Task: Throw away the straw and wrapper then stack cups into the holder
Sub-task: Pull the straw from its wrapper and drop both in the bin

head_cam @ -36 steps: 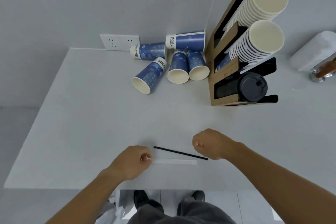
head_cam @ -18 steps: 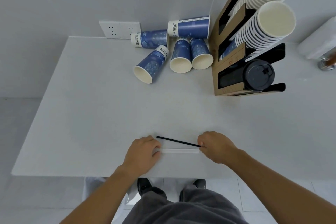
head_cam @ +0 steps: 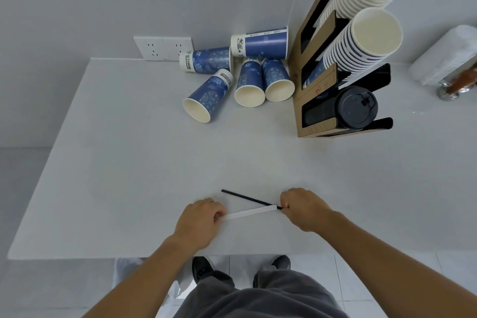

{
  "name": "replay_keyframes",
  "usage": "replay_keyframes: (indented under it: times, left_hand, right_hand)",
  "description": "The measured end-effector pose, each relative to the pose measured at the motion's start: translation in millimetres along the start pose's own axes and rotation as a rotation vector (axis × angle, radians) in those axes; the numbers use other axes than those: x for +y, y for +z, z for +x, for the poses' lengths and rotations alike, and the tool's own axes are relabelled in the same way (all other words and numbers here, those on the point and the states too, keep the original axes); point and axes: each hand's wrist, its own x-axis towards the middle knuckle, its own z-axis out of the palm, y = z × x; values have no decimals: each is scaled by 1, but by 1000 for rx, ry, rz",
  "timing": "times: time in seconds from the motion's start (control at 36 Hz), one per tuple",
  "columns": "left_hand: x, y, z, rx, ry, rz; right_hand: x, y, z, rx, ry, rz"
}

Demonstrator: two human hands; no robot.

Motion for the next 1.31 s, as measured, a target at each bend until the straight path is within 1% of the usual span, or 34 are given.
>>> replay_keyframes:
  times: [0.08,0.19,0.33,0.39,0.47,0.69,0.86,0.92,0.97,1.17,1.22,1.31]
  left_hand:
    - [2,-1,1,-46,-25,6]
    - [1,-2,1,-101,-57,-35]
    - [-3,-3,-5,-125,-60,-72]
    - [-5,-4,-9,-117,-70,-104]
    - [-8,-8,-14,-103,-104,-227]
    - [-27,-25,-37,29,-189,-550]
    - [-50,-36,-49,52,-244,-661]
    - [-61,-40,-55,44,-260,-692]
    - [-72,-44,-59,45,-278,-713]
    - [-111,-60,-77,90,-355,-865]
    - [-117,-63,-83,110,-383,-922]
    - [-123,-63,-92,134,-427,-981]
  right_hand:
    - [0,2,0,-8,15,5]
    - [1,9,0,22,34,38]
    - [0,12,-1,30,27,43]
    - [-1,11,-3,34,28,46]
    - [-2,9,-5,30,43,48]
    - [-4,6,-14,13,113,117]
    - [-11,6,-24,53,118,234]
    - [-20,8,-25,87,132,296]
    - [-27,9,-25,112,167,411]
    - [-70,22,-28,217,235,968]
    - [-82,24,-30,222,247,1074]
    - [-95,24,-34,215,248,1170]
